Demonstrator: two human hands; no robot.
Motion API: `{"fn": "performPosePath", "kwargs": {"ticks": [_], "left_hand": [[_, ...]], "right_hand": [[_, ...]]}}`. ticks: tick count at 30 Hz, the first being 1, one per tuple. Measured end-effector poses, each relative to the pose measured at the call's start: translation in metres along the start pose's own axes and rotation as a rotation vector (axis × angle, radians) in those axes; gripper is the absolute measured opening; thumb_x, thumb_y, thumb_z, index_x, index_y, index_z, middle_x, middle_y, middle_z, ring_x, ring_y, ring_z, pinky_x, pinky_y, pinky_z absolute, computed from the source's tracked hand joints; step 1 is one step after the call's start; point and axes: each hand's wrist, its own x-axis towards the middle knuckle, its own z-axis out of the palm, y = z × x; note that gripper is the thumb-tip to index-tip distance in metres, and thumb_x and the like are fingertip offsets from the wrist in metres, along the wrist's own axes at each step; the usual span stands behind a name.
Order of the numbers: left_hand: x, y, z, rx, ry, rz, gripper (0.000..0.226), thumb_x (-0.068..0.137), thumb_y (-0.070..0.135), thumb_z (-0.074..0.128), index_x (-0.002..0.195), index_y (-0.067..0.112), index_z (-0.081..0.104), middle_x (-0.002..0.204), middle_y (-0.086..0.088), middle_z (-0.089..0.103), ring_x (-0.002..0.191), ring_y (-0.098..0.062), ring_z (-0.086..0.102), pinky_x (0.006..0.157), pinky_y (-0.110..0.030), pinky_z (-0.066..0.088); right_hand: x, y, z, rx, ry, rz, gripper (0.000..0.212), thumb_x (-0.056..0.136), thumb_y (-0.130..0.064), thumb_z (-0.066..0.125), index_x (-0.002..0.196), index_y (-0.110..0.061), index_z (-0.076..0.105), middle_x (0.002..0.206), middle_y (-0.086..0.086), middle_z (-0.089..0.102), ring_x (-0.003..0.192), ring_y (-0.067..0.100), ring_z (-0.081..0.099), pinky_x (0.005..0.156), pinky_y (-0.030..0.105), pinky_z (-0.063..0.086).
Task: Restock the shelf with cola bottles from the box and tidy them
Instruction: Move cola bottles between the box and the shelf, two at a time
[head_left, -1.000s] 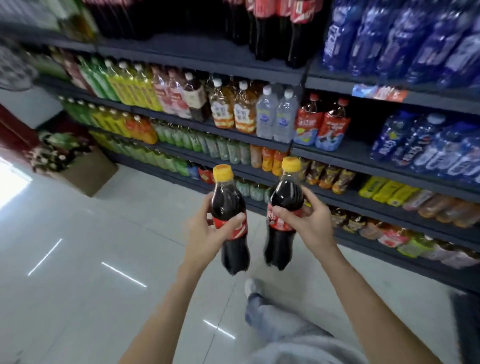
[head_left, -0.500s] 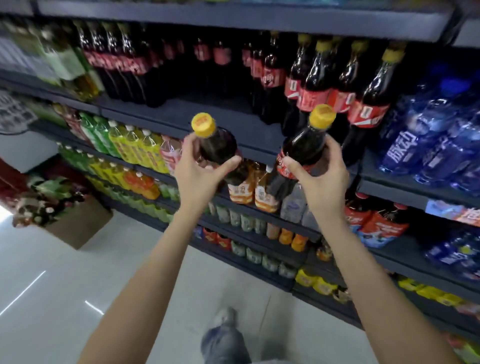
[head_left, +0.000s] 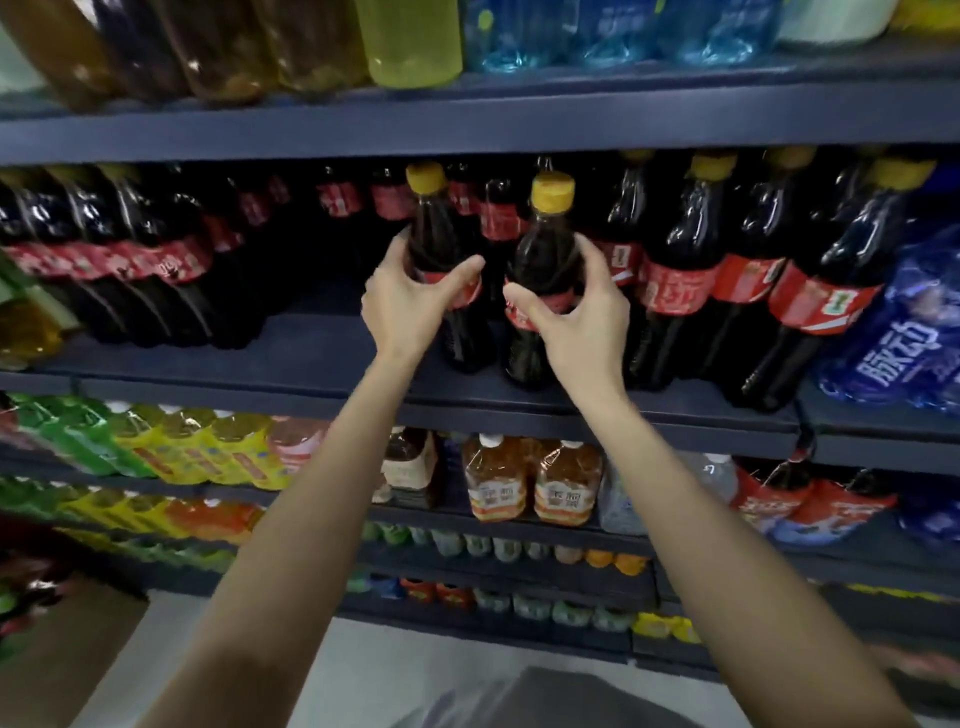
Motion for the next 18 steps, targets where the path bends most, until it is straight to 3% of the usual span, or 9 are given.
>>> {"fn": "performPosePath", "kwargs": {"ticks": [2, 8, 12, 15, 18], "left_hand": [[0.021, -0.005, 0.007, 0.022, -0.013, -0.02, 0.077, 0.062, 0.069, 0.071, 0.123, 0.024, 0.058, 0.109, 0.001, 0.07, 0.105, -0.021, 0.063, 0.088, -0.036, 0.05], [0.042, -0.016, 0.033, -0.019, -0.018, 0.016, 0.078, 0.072, 0.059, 0.071, 0.138, 0.029, 0.043, 0.119, -0.002, 0.066, 0.109, -0.023, 0.062, 0.086, -0.032, 0.048], [0.022, -0.053, 0.04, -0.087, -0.191, 0.131, 0.091, 0.076, 0.054, 0.07, 0.147, 0.022, 0.022, 0.128, -0.001, 0.058, 0.116, -0.016, 0.057, 0.092, -0.035, 0.049], [0.004, -0.086, 0.044, 0.022, -0.283, 0.141, 0.084, 0.078, 0.055, 0.068, 0.144, 0.021, 0.028, 0.128, -0.001, 0.052, 0.114, -0.017, 0.055, 0.089, -0.045, 0.05], [0.005, -0.093, 0.048, 0.026, -0.24, 0.117, 0.078, 0.078, 0.057, 0.067, 0.141, 0.022, 0.035, 0.123, -0.002, 0.054, 0.107, -0.018, 0.058, 0.087, -0.048, 0.051]], "right_hand": [[0.008, -0.001, 0.016, -0.065, 0.012, 0.008, 0.08, 0.072, -0.053, 0.074, 0.137, -0.015, 0.045, 0.127, 0.006, 0.059, 0.12, 0.02, 0.052, 0.1, 0.034, 0.042], [0.022, 0.002, 0.035, -0.183, 0.095, -0.061, 0.082, 0.073, -0.049, 0.075, 0.138, -0.014, 0.038, 0.129, 0.007, 0.057, 0.118, 0.023, 0.055, 0.094, 0.041, 0.048], [-0.001, 0.024, 0.039, -0.294, 0.04, -0.05, 0.097, 0.074, -0.043, 0.076, 0.149, -0.023, 0.018, 0.135, 0.006, 0.05, 0.119, 0.022, 0.053, 0.09, 0.039, 0.05], [-0.02, 0.043, 0.043, -0.358, -0.024, 0.02, 0.101, 0.075, -0.035, 0.077, 0.149, -0.033, 0.008, 0.131, 0.005, 0.053, 0.116, 0.024, 0.056, 0.088, 0.046, 0.051], [-0.02, 0.048, 0.047, -0.338, -0.015, 0.078, 0.098, 0.077, -0.032, 0.077, 0.149, -0.032, 0.011, 0.127, 0.006, 0.06, 0.114, 0.024, 0.058, 0.089, 0.045, 0.051]]}}
